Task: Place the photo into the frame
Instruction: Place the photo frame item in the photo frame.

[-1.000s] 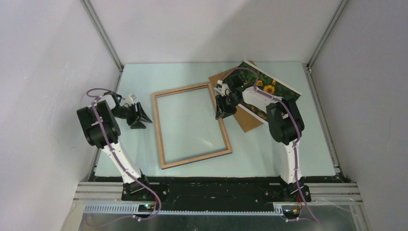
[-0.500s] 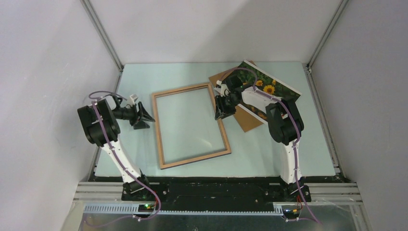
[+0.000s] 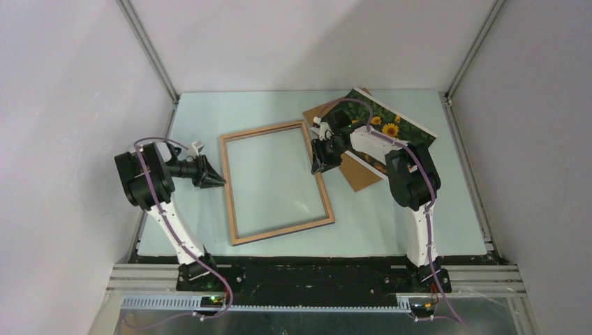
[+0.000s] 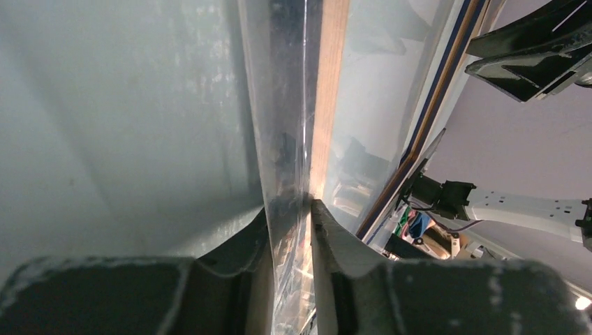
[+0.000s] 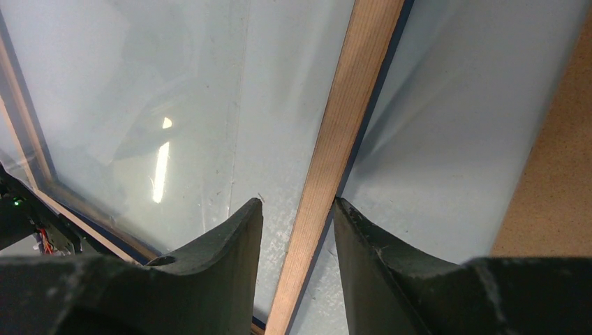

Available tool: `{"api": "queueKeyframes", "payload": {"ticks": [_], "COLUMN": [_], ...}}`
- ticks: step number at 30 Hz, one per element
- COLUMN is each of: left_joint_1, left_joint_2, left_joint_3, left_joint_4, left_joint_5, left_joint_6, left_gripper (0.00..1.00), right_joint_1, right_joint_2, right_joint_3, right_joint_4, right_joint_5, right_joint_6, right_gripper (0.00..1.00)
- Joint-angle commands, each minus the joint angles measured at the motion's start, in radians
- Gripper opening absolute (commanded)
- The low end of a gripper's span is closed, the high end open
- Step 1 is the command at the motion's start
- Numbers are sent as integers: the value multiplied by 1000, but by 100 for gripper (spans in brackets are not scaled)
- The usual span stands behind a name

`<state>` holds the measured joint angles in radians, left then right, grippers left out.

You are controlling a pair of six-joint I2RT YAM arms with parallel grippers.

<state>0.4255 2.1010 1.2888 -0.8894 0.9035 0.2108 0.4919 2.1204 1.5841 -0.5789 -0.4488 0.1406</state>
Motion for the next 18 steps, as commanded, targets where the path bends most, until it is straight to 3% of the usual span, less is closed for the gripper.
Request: {"api": "queueKeyframes", "payload": {"ticks": [1,18], "left_joint_1": [-4,9], "left_joint_2": [-50,-156], "left_joint_3": [-12,40], "left_joint_4": [10,-75], "left_joint_5": [-5,-9], "left_joint_6": [29,26], "left_gripper": [24,7], "right_joint_1": [11,10], "right_joint_2": [-35,-45], "right_joint_3": [1,-2], "right_joint_4": [4,3], "right_joint_5": [-4,-4], "right_joint_6": [-7,-8], "right_gripper": [46,46]}}
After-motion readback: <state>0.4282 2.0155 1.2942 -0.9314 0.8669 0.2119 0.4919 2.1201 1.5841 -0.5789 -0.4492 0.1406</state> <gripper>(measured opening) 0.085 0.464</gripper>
